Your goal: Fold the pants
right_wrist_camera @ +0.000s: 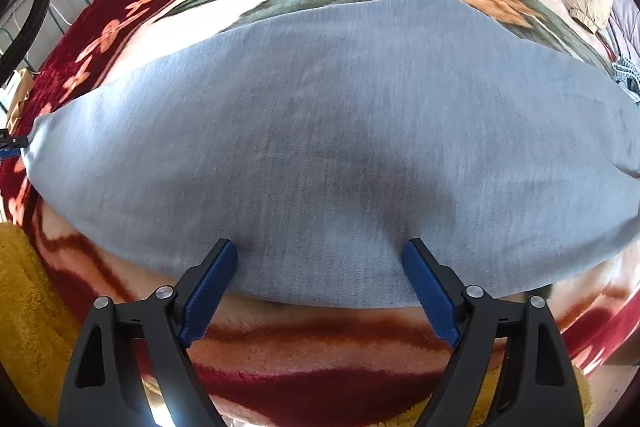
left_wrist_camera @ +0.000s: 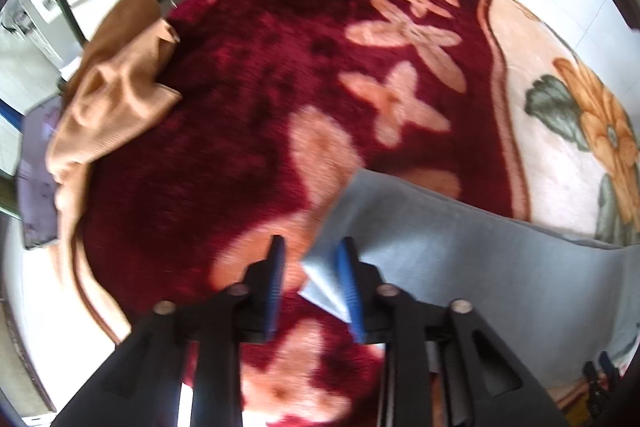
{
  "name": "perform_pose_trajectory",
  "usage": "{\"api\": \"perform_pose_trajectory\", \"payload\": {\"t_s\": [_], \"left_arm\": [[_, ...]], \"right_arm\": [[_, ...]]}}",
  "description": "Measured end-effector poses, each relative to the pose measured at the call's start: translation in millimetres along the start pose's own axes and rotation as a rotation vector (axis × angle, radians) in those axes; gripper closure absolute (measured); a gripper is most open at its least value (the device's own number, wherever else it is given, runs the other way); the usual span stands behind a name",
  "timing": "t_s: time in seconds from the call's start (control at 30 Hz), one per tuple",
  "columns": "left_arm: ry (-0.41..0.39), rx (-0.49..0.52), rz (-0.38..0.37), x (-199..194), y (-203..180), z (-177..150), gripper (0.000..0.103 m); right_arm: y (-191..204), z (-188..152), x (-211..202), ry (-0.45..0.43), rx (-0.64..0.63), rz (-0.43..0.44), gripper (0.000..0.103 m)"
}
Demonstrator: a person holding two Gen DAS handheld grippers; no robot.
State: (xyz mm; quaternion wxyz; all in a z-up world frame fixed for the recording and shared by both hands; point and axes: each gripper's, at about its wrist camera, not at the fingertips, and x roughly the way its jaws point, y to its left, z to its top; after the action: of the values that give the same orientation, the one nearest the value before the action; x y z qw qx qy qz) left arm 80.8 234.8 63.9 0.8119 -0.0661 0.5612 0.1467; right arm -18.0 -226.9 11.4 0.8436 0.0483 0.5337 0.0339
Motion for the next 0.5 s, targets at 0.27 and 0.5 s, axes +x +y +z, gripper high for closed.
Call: {"api": "perform_pose_trajectory", "payload": {"t_s": [0.27,0.5], "left_arm": [[-0.054,0.087,-0.117,-38,-40,-5,0.05],[-0.009,0.151,-0.239,-33,-109,-21,0.049]], "right_arm": [[-28,32,-17,-0.017,0.077,0.124,0.026],[-57,92,12,-0.011,0.096,0.029,0.026]]}}
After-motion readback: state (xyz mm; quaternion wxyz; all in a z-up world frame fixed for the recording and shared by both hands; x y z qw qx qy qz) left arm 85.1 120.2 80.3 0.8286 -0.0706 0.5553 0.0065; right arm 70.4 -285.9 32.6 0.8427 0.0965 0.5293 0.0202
